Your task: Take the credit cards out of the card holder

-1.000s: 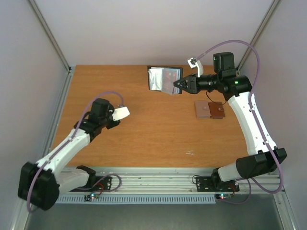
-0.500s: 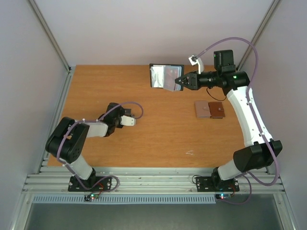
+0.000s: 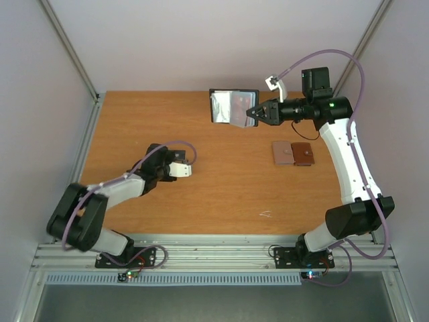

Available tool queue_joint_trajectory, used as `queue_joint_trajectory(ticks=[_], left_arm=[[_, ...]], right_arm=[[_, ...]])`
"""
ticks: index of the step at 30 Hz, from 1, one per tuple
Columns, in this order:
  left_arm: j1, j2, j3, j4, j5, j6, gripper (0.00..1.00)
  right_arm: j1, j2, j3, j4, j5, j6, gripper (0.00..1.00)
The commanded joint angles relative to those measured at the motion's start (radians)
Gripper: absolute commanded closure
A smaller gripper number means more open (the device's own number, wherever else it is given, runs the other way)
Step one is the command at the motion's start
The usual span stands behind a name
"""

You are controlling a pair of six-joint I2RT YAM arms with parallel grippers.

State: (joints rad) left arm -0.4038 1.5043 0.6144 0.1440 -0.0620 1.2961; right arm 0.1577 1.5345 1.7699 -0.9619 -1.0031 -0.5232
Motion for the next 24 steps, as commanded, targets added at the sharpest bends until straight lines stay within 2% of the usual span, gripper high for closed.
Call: queue_joint_trajectory(ticks=[1, 5, 6, 11, 13, 14, 15, 18, 22, 24], left_arm=[[-0.004, -0.221, 0.009, -0.259, 0.216, -0.252, 0.3], [0.0, -0.443, 0.052, -0.417, 0.382, -0.529, 0.28], [0.0, -0.497, 0.062, -0.43, 0.419, -0.645, 0.27], [0.002, -0.697, 0.091, -0.352, 0.573, -1.167, 0.19], [0.017, -0.749, 0.07, -0.309, 0.776, -1.276, 0.12], [0.019, -0.762, 0.066, -0.329, 0.888, -1.281, 0.02], [0.02, -0.772, 0.061, -0.351, 0.941, -1.28, 0.01], [0.037, -0.81, 0.04, -0.339, 0.915, -1.397, 0.01], [0.105, -0.822, 0.022, -0.172, 0.897, -1.637, 0.0], [0.116, -0.822, 0.013, -0.127, 0.881, -1.682, 0.01]], right_arm=[[-0.002, -0.006, 0.037, -0.032, -0.02, -0.021, 0.99], [0.028, -0.021, 0.026, -0.048, -0.005, -0.012, 0.99], [0.046, -0.026, 0.02, -0.048, -0.002, -0.012, 0.99], [0.169, -0.052, -0.016, -0.047, -0.031, -0.02, 0.99], [0.213, -0.06, -0.031, -0.044, -0.014, -0.027, 0.99], [0.231, -0.062, -0.034, -0.046, -0.003, -0.027, 0.99], [0.246, -0.062, -0.033, -0.055, 0.005, -0.028, 0.99], [0.312, -0.069, -0.033, -0.103, 0.017, -0.054, 0.99], [0.357, -0.112, -0.082, -0.112, 0.003, -0.063, 0.99], [0.367, -0.128, -0.103, -0.118, -0.021, -0.07, 0.99]])
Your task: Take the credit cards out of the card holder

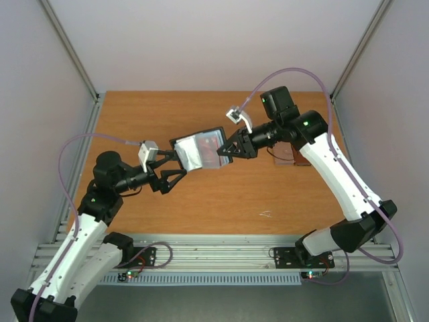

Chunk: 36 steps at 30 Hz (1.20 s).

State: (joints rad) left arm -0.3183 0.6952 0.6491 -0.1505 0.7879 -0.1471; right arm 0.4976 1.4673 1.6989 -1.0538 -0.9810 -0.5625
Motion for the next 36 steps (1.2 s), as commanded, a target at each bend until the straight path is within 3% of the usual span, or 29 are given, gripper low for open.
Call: queue_joint_trajectory(ticks=[1, 3, 7, 11, 15, 18, 24, 28, 33, 36], left_arm=[[0.031, -0.013, -0.028, 0.187, 0.017, -0.245, 0.01], [0.033, -0.016, -0.036, 0.209, 0.008, -0.27, 0.01], [0.03, -0.03, -0.023, 0.204, 0.134, -0.216, 0.01], [0.029, -0.038, -0.029, 0.213, 0.077, -0.203, 0.03], [0.03, -0.029, 0.0, 0.222, 0.057, -0.19, 0.25], [0.03, -0.026, 0.017, 0.227, 0.049, -0.166, 0.5], [0.029, -0.013, 0.037, 0.251, 0.055, -0.185, 0.74], [0.03, -0.005, 0.058, 0.282, 0.034, -0.207, 1.0], [0.024, -0.011, 0.065, 0.3, 0.061, -0.206, 1.0], [0.016, -0.016, 0.06, 0.301, 0.075, -0.197, 1.0]], right_arm=[[0.035, -0.067, -0.037, -0.029, -0.064, -0.035, 0.99], [0.052, -0.07, -0.04, -0.024, -0.069, -0.037, 0.99], [0.079, -0.052, -0.025, -0.021, -0.021, -0.028, 0.99], [0.1, -0.03, -0.028, 0.017, -0.01, -0.01, 0.99], [0.13, -0.003, -0.021, 0.047, -0.026, -0.014, 0.99], [0.136, -0.002, -0.031, 0.101, -0.044, -0.008, 0.99], [0.138, 0.032, -0.023, 0.152, -0.068, 0.0, 0.98], [0.14, 0.037, -0.04, 0.225, -0.01, 0.032, 0.88], [0.14, 0.037, -0.058, 0.332, 0.142, 0.099, 0.84], [0.14, 0.045, -0.061, 0.369, 0.174, 0.125, 0.75]])
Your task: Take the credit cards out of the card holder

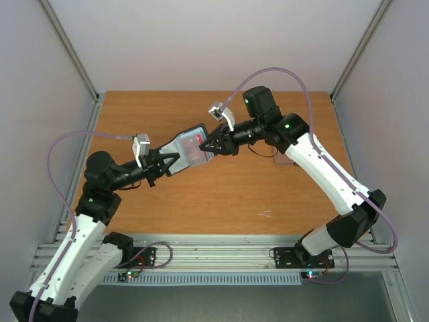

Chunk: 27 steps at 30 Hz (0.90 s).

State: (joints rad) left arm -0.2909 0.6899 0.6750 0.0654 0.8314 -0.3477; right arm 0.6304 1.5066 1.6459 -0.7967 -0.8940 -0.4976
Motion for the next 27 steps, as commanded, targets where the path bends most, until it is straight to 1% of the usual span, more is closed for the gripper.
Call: queue_joint_trajectory(ticks=[1, 3, 8, 11, 12, 13, 14, 15, 16, 18, 20, 24, 26, 27], left_arm=[[-0.014, -0.011, 0.034, 0.085, 0.03, 0.006, 1.0], [-0.018, -0.01, 0.04, 0.092, 0.024, 0.003, 1.0], [-0.023, -0.003, 0.055, 0.115, 0.003, -0.011, 1.0], [-0.025, 0.0, 0.052, 0.115, -0.001, -0.015, 1.0], [-0.025, 0.0, 0.05, 0.112, -0.006, -0.013, 1.0], [-0.025, 0.0, 0.048, 0.11, -0.016, -0.012, 1.0], [-0.025, -0.001, 0.048, 0.107, -0.031, -0.013, 0.94], [-0.025, 0.0, 0.047, 0.099, -0.053, -0.016, 0.8], [-0.025, -0.001, 0.047, 0.092, -0.079, -0.023, 0.7], [-0.025, 0.003, 0.046, 0.085, -0.1, -0.039, 0.62], [-0.026, 0.007, 0.045, 0.082, -0.108, -0.04, 0.53], [-0.025, 0.012, 0.047, 0.075, -0.132, -0.04, 0.52], [-0.026, 0.013, 0.048, 0.068, -0.137, -0.032, 0.55], [-0.025, 0.013, 0.048, 0.068, -0.139, -0.03, 0.6]], right_arm=[[0.008, 0.006, -0.011, 0.124, 0.09, 0.065, 0.72], [0.008, 0.012, -0.009, 0.135, 0.082, 0.072, 0.7], [0.016, 0.018, -0.008, 0.165, 0.026, 0.082, 0.68], [0.026, 0.027, -0.004, 0.175, -0.033, 0.086, 0.67], [0.03, 0.029, -0.001, 0.175, -0.046, 0.085, 0.7], [0.035, 0.03, 0.001, 0.169, -0.053, 0.08, 0.75], [0.039, 0.029, 0.002, 0.166, -0.06, 0.076, 0.81], [0.04, 0.027, 0.0, 0.165, -0.065, 0.074, 0.87], [0.04, 0.025, -0.002, 0.166, -0.067, 0.074, 0.91], [0.04, 0.02, -0.003, 0.165, -0.07, 0.074, 0.98], [0.041, 0.017, -0.003, 0.163, -0.079, 0.076, 0.99], [0.051, 0.019, 0.001, 0.152, -0.111, 0.062, 0.99], [0.059, 0.024, 0.007, 0.14, -0.127, 0.047, 0.99], [0.062, 0.026, 0.011, 0.134, -0.139, 0.043, 0.98]])
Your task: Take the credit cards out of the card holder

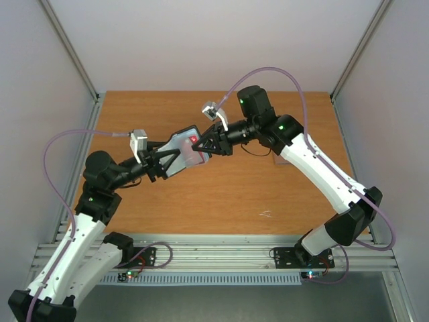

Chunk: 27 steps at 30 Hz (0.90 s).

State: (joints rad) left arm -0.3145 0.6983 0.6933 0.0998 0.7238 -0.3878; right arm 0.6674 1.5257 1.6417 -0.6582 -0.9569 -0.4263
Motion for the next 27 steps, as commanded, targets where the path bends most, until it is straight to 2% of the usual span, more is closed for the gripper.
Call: queue_joint_trajectory(ticks=[1, 5, 11, 13, 15, 18, 24, 27], left_arm=[[-0.001, 0.005, 0.028, 0.034, -0.032, 0.014, 0.67], [-0.002, 0.003, 0.027, 0.038, -0.018, 0.025, 0.97], [-0.001, -0.014, 0.012, 0.043, -0.008, 0.011, 1.0], [0.001, -0.017, 0.01, 0.048, -0.002, 0.009, 1.0], [0.001, -0.015, 0.008, 0.056, 0.001, 0.004, 1.0], [0.001, -0.014, 0.009, 0.06, 0.003, -0.002, 1.0], [0.003, -0.021, 0.012, 0.052, 0.008, -0.002, 1.0], [0.002, -0.022, 0.009, 0.045, -0.009, -0.002, 1.0]], right_arm=[[0.028, 0.009, 0.019, -0.006, -0.085, -0.03, 0.97], [0.025, 0.01, 0.045, 0.005, -0.139, -0.014, 0.86], [-0.034, 0.014, 0.05, -0.041, -0.142, -0.002, 0.71], [-0.046, 0.01, 0.043, -0.029, -0.157, 0.022, 0.69], [-0.046, 0.013, 0.042, -0.018, -0.161, 0.041, 0.72], [-0.047, 0.027, 0.044, -0.02, -0.145, 0.059, 0.85], [-0.047, 0.022, 0.033, -0.043, -0.088, 0.049, 0.98], [-0.047, 0.015, 0.04, -0.08, -0.024, 0.034, 0.99]])
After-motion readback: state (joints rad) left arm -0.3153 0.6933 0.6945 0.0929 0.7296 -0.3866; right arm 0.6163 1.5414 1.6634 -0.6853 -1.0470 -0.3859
